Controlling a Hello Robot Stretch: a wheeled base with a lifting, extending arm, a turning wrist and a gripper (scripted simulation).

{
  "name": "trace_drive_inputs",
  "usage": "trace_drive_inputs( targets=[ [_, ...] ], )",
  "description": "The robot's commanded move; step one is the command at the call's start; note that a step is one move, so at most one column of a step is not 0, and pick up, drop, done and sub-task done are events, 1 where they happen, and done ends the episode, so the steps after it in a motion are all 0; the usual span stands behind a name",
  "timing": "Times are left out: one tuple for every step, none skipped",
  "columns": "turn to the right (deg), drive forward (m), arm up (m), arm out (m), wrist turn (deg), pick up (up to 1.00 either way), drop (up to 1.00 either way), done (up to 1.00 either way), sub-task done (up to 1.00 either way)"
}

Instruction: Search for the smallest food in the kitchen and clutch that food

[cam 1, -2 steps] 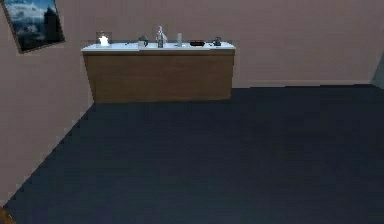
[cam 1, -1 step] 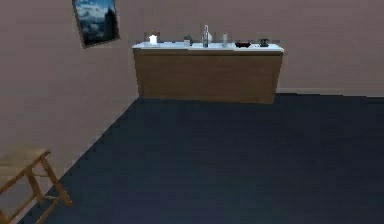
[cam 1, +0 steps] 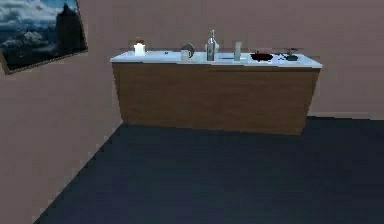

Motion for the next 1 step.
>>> trace_drive_inputs(
  targets=[
    [0.0,1.0,0.0,0.0,0.0,0.0,0.0,0.0,0.0]
  ],
)
